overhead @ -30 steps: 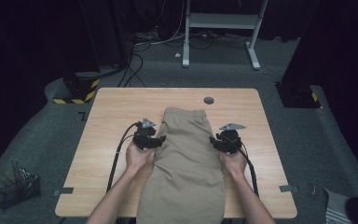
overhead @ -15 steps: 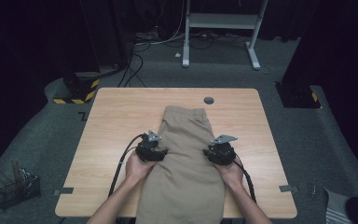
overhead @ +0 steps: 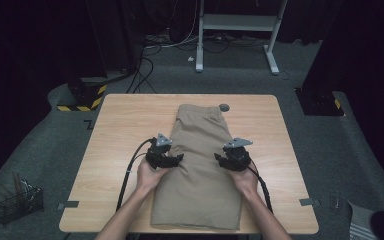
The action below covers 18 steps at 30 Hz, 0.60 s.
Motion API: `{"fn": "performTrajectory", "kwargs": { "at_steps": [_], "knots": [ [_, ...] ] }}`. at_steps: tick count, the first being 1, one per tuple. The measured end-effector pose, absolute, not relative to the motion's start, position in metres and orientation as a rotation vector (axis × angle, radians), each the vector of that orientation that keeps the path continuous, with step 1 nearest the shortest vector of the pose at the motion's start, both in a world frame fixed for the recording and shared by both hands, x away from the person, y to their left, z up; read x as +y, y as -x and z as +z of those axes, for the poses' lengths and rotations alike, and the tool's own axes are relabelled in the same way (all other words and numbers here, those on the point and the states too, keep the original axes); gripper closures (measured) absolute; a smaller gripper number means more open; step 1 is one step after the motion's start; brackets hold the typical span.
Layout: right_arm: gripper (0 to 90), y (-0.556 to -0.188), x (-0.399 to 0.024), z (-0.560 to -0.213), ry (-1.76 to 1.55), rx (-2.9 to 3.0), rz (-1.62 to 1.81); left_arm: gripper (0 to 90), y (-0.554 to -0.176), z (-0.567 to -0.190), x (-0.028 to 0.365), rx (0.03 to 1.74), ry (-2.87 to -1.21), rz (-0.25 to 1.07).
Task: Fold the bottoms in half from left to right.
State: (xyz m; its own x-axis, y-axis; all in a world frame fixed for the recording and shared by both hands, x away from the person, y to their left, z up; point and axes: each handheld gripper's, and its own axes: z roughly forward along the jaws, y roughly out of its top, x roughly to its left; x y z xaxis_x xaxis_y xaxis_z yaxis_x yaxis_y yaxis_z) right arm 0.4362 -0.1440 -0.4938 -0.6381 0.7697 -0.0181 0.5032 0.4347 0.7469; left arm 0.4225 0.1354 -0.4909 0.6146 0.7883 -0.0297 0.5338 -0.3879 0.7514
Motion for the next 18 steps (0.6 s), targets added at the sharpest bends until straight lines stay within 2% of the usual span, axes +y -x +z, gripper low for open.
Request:
{"fn": "performTrajectory", "kwargs": {
  "at_steps": [1,3,6,11,18],
  "knots": [
    [52.5,-0.43,-0.142,-0.497,-1.068,2.358,1.024,34.1,-0.423,-0.491,0.135,1.036,-2.086,0.432],
    [50.2,-0.423,-0.141,-0.508,-1.061,2.403,0.968,33.6,-0.416,-0.509,0.132,1.034,-2.194,0.426],
    [49.5,-0.413,-0.156,-0.52,-1.093,2.389,1.033,31.3,-0.412,-0.52,0.145,1.069,-2.097,0.352],
    [49.4,-0.41,-0.165,-0.522,-1.061,2.369,1.015,30.5,-0.412,-0.521,0.14,1.045,-2.132,0.425],
    [49.4,-0.46,-0.161,-0.522,-1.128,2.279,0.971,30.3,-0.458,-0.519,0.131,1.151,-2.1,0.453]
  ]
}}
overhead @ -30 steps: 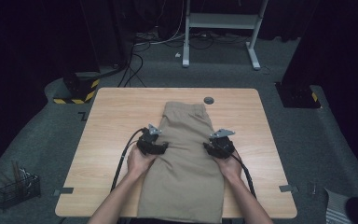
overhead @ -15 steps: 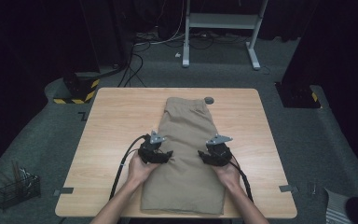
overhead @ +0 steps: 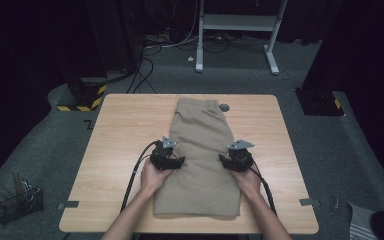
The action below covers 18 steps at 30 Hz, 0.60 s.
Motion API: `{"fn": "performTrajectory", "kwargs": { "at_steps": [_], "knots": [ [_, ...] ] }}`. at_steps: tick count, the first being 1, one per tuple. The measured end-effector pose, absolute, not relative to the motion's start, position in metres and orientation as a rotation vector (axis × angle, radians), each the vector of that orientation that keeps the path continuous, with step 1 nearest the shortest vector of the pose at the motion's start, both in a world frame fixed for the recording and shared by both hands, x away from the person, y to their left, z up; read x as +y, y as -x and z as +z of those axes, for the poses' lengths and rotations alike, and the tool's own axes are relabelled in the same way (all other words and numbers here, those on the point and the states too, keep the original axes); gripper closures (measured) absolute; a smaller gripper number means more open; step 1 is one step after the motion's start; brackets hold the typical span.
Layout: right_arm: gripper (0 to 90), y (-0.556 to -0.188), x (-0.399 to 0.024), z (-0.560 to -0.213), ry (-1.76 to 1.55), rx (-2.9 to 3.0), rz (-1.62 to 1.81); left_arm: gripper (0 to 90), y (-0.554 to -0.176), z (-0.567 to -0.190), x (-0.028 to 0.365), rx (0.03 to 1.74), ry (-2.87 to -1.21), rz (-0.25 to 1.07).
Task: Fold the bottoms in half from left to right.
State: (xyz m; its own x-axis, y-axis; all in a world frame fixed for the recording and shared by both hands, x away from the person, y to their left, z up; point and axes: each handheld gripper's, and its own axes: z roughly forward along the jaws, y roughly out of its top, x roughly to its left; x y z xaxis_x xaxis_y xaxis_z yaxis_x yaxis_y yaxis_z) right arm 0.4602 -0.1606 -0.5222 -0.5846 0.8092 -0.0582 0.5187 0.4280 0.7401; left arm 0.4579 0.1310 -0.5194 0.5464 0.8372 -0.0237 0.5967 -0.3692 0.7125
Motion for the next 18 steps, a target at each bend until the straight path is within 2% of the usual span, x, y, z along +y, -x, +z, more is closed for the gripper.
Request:
{"fn": "performTrajectory", "kwargs": {
  "at_steps": [4,6,9,12,14,16,18],
  "knots": [
    [50.8,-0.479,-0.159,-0.515,-1.247,2.289,0.925,29.1,-0.468,-0.511,0.136,1.201,-2.092,0.388],
    [49.1,-0.471,-0.158,-0.508,-1.256,2.267,0.95,31.9,-0.455,-0.503,0.138,1.164,-2.057,0.437],
    [49.9,-0.445,-0.157,-0.5,-1.187,2.241,1.066,33.0,-0.44,-0.496,0.139,1.126,-2.035,0.438],
    [49.9,-0.426,-0.151,-0.501,-1.122,2.279,1.04,32.3,-0.422,-0.499,0.133,1.098,-2.116,0.461],
    [50.2,-0.424,-0.151,-0.51,-1.113,2.307,0.959,31.1,-0.421,-0.51,0.133,1.137,-2.184,0.478],
    [50.1,-0.428,-0.161,-0.521,-1.156,2.314,0.985,29.1,-0.417,-0.519,0.143,1.169,-2.112,0.433],
    [49.6,-0.428,-0.172,-0.522,-1.18,2.288,0.983,29.3,-0.41,-0.519,0.147,1.166,-2.115,0.435]
  ]
}}
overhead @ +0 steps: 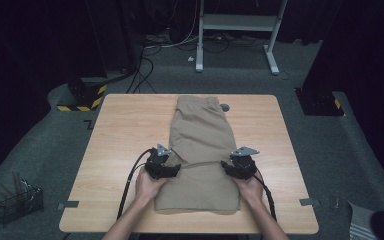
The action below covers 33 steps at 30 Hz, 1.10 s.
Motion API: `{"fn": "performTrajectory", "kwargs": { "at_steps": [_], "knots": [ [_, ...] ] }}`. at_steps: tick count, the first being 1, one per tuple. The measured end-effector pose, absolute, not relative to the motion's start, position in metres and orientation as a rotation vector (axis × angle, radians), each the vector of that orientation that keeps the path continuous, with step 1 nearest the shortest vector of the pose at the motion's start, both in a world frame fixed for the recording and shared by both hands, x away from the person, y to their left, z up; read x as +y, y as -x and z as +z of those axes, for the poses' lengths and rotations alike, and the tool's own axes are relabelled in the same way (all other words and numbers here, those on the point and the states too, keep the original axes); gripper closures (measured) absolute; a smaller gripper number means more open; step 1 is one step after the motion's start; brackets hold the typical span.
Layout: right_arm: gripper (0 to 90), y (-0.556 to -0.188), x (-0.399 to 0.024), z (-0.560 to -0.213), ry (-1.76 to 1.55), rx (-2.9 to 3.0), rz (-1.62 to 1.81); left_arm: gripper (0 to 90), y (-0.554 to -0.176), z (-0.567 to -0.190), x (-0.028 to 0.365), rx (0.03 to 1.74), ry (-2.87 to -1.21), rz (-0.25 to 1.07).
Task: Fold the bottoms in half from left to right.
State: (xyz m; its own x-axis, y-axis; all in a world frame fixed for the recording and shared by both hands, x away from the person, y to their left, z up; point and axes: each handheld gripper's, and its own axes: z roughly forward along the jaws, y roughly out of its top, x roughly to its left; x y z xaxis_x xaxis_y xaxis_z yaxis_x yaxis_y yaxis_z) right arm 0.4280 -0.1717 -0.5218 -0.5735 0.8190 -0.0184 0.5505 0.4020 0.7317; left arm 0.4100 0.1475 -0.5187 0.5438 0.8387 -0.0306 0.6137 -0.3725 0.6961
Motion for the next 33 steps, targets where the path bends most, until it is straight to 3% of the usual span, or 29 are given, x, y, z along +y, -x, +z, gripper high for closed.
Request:
{"fn": "performTrajectory", "kwargs": {
  "at_steps": [5,9,14,19,27,33],
  "knots": [
    [45.9,-0.417,-0.177,-0.516,-1.159,2.29,0.898,29.2,-0.397,-0.513,0.153,1.162,-2.113,0.434],
    [44.7,-0.399,-0.177,-0.508,-1.157,2.271,1.048,28.7,-0.389,-0.515,0.149,1.14,-2.12,0.415],
    [42.0,-0.388,-0.177,-0.521,-1.139,2.333,0.986,27.2,-0.365,-0.523,0.153,1.119,-2.104,0.464],
    [41.7,-0.379,-0.184,-0.522,-1.111,2.339,0.995,25.9,-0.349,-0.521,0.158,1.115,-2.113,0.425],
    [40.6,-0.394,-0.196,-0.514,-1.239,2.252,1.044,28.4,-0.385,-0.509,0.169,1.213,-1.977,0.372],
    [39.8,-0.414,-0.201,-0.516,-1.351,2.216,1.009,28.9,-0.411,-0.509,0.158,1.235,-2.019,0.35]
  ]
}}
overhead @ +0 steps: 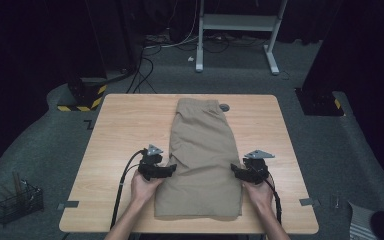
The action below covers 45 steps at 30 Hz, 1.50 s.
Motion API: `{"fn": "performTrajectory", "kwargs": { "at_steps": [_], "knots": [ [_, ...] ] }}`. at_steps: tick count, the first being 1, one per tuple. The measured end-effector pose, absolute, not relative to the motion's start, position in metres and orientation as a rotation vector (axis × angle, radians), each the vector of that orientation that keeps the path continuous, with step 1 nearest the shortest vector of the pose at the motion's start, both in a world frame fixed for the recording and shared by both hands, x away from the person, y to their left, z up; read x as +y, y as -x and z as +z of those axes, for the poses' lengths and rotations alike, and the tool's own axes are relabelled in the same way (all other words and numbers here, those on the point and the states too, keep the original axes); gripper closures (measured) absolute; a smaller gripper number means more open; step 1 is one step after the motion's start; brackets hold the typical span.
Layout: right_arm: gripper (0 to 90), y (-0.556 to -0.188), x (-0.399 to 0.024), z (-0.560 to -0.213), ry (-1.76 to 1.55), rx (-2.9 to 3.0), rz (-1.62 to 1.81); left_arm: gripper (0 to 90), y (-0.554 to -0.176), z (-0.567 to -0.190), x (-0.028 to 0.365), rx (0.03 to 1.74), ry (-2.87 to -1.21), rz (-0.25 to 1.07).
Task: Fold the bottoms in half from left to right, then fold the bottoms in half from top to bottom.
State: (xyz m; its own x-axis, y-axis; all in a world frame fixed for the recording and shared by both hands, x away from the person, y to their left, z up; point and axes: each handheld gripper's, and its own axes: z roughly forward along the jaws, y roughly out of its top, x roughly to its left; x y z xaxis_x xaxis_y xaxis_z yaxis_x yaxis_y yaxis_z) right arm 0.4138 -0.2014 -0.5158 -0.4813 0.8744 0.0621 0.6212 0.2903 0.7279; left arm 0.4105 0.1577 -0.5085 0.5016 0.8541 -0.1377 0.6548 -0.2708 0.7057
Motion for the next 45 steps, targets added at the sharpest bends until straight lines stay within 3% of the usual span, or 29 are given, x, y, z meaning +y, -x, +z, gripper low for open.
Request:
{"fn": "performTrajectory", "kwargs": {
  "at_steps": [5,12,15,21,26,29,34,45],
  "knots": [
    [39.6,-0.418,-0.198,-0.521,-1.354,2.205,0.977,29.3,-0.418,-0.516,0.144,1.217,-2.089,0.379],
    [38.8,-0.417,-0.193,-0.523,-1.305,2.194,0.952,22.8,-0.418,-0.522,0.139,1.2,-2.081,0.479],
    [42.3,-0.417,-0.193,-0.523,-1.298,2.2,0.957,23.4,-0.418,-0.523,0.14,1.183,-2.08,0.477],
    [58.7,-0.414,-0.188,-0.523,-1.255,2.222,0.981,53.0,-0.409,-0.523,0.137,1.092,-2.063,0.457],
    [60.6,-0.414,-0.189,-0.522,-1.26,2.227,0.983,65.9,-0.407,-0.522,0.136,1.094,-2.068,0.442],
    [66.6,-0.413,-0.188,-0.522,-1.251,2.239,0.982,73.2,-0.407,-0.522,0.136,1.085,-2.063,0.413],
    [80.0,-0.411,-0.184,-0.521,-1.223,2.267,0.983,80.3,-0.41,-0.522,0.141,1.102,-2.033,0.338],
    [86.9,-0.414,-0.184,-0.519,-1.173,2.316,0.984,84.8,-0.411,-0.521,0.149,1.096,-2.014,0.284]
  ]
}}
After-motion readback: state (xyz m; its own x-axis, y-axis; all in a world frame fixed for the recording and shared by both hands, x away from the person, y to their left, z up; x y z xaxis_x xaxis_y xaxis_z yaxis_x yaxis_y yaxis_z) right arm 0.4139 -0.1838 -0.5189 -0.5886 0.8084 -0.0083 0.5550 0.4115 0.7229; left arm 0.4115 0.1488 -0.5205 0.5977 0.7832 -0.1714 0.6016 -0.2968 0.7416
